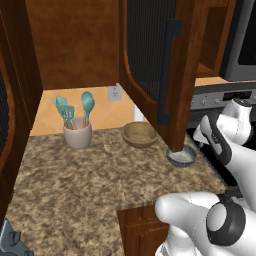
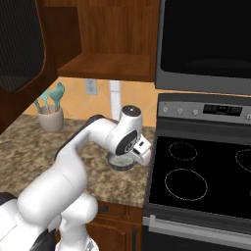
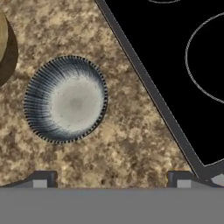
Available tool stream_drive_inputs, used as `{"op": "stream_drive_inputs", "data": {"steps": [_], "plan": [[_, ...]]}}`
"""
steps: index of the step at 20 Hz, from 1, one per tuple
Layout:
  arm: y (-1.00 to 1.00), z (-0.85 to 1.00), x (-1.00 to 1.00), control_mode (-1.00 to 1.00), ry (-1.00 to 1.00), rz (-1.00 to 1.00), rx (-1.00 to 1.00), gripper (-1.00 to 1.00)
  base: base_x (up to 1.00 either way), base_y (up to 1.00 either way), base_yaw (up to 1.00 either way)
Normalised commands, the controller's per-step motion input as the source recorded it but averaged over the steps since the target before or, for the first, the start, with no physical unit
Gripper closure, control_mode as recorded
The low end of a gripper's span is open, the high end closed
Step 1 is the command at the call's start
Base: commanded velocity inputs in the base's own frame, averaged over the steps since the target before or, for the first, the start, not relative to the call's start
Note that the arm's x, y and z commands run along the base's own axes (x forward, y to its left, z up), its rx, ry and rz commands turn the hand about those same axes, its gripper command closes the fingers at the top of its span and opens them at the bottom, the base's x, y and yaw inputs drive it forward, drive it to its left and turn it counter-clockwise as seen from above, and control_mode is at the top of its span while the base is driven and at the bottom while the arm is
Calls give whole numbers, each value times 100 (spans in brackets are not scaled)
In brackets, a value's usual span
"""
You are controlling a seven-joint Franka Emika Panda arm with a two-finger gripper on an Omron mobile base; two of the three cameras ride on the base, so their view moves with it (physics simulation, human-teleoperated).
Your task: Pick up the bowls on the counter and stack them on top of one another in the open cabinet. Place the smaller bowl on top of the larger bowl.
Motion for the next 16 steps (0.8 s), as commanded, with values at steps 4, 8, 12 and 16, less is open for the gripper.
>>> {"op": "stream_drive_inputs", "data": {"steps": [4, 8, 12, 16], "plan": [[6, -53, 32, -100, 7, 0, 0, -100, 0, 0, 0], [0, -40, 34, -100, 1, 0, 0, -100, 0, 0, 0], [0, -34, 40, -100, 1, 0, 0, -100, 0, 0, 0], [0, -37, 29, -100, 0, 0, 0, -100, 0, 0, 0]]}}
